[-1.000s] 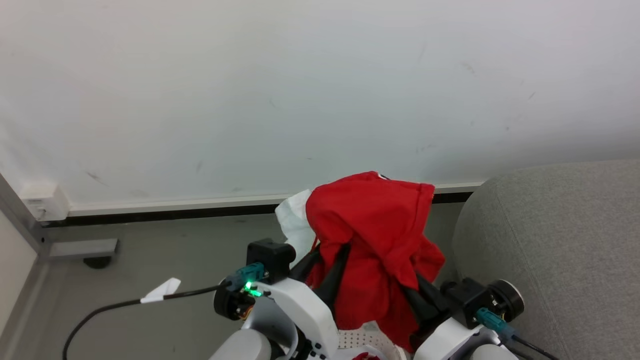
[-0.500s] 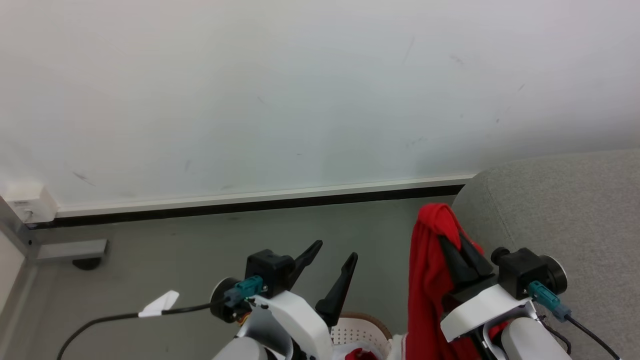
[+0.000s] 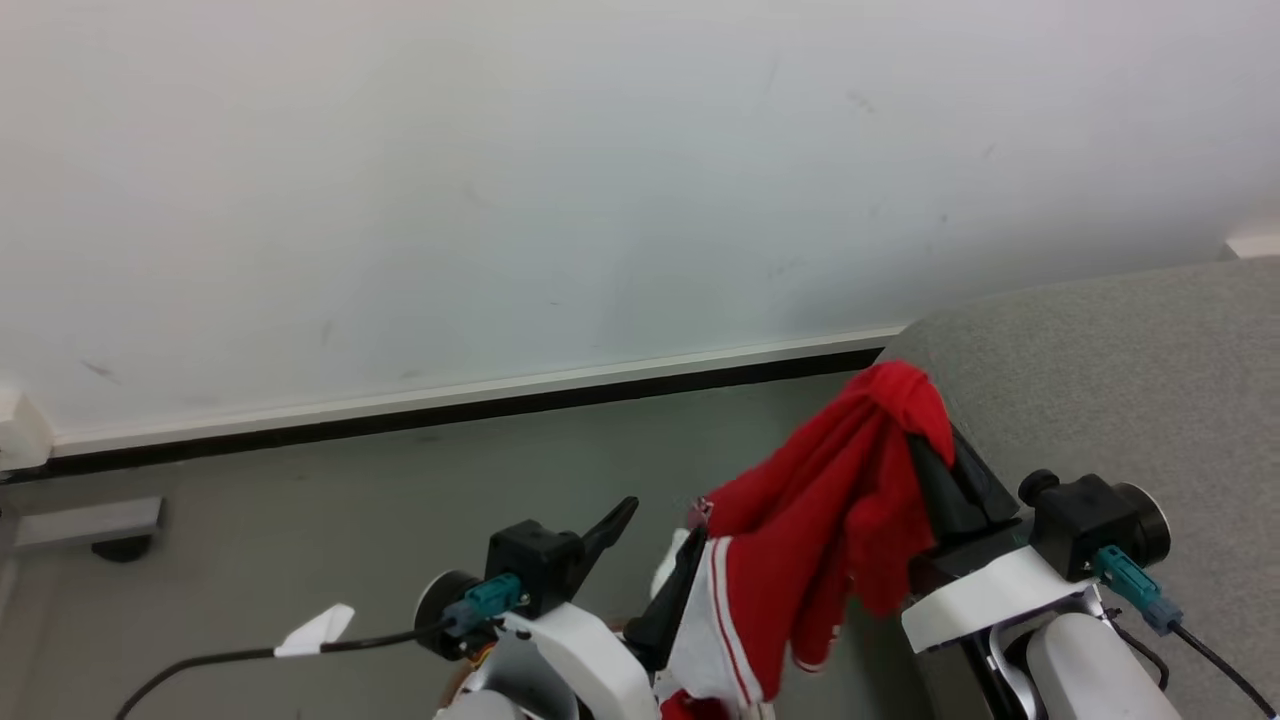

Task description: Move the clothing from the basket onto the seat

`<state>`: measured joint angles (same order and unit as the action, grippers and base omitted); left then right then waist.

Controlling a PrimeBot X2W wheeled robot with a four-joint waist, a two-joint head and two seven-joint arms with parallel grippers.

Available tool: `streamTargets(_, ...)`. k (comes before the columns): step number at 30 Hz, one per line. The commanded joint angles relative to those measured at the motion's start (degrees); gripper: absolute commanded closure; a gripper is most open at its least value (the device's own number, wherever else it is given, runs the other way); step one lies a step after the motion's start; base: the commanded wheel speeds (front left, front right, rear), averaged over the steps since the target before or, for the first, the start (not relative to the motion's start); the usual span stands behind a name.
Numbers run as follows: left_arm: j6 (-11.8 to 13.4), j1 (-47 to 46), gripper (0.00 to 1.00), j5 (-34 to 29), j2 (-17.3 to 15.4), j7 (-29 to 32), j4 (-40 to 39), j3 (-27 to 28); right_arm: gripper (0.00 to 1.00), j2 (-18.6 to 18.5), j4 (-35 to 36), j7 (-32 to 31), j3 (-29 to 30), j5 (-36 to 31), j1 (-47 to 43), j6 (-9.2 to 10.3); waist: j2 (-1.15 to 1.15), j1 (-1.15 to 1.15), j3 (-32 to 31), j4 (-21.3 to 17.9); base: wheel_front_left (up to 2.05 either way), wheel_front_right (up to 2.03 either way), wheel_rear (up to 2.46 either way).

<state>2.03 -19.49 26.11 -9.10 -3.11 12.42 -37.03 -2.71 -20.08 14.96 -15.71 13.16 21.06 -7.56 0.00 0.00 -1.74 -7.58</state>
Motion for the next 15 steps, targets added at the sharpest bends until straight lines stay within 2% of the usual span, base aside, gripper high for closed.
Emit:
streamTargets(1,-0.3,0.2,0.00,-0.1,-0.3,-0.4,0.0,0.0,1.00,-0.2,1.0,0.2,0.3,0.4,1.0,0.13,0.00,0.00,0.3,-1.5,0.00,0.00,0.00)
streamTargets(15,-0.8,-0.6,0.00,-0.5,0.0,-0.9,-1.4,-1.6,1.00,-0.2,5.1,0.2,1.0,-2.3,2.1,0.13,0.00,0.00,2.1,-10.8,0.00,0.00,0.00)
